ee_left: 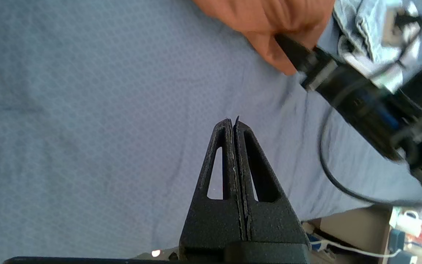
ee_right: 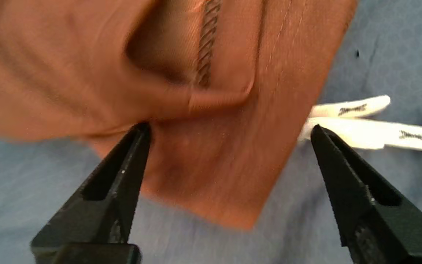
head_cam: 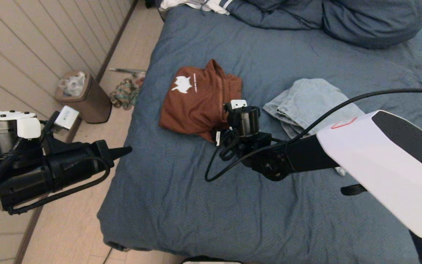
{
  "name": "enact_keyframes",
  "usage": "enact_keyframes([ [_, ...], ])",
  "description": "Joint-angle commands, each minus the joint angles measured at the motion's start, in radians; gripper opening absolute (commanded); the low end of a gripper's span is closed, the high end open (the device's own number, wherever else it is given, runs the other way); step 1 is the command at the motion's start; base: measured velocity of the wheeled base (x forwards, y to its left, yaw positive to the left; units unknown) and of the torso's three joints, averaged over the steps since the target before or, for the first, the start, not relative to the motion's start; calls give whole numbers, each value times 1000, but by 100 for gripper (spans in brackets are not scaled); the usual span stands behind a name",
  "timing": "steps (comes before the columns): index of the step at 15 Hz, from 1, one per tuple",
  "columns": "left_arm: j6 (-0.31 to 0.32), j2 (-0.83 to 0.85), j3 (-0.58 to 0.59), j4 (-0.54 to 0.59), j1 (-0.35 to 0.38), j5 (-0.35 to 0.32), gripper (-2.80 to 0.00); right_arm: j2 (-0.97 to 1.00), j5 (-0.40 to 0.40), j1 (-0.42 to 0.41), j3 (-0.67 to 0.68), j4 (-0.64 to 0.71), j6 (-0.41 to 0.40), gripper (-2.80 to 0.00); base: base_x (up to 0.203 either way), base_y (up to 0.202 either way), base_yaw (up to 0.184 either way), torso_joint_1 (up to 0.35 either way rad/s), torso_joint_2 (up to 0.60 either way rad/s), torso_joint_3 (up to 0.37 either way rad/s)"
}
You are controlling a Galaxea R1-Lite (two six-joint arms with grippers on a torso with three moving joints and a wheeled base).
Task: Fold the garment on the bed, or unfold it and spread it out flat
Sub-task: Unford the brown shorts
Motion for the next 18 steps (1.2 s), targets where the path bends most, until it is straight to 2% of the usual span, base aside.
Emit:
enact_keyframes([
  [1, -3, 2, 5, -5, -5, -3, -280, 94, -22, -11, -95, -4, -7, 0, 0, 0, 0, 0, 0, 0],
  [5, -3, 3, 11, -8, -5, -4, -280, 207, -70, -27, -245, -2, -40, 0, 0, 0, 0, 0, 0, 0],
  [6, -3, 5, 11, -11, -7, -4, -280, 203, -77, -37, -251, 0, -42, -280, 0, 0, 0, 0, 0, 0],
  [13, -3, 19, 25, -17, -34, -3, -280, 102, -91, -23, -211, 10, -43, -280, 0, 0, 0, 0, 0, 0],
  [18, -3, 25, 29, -18, -47, -3, -280, 40, -112, -18, -126, 13, -33, -280, 0, 0, 0, 0, 0, 0],
])
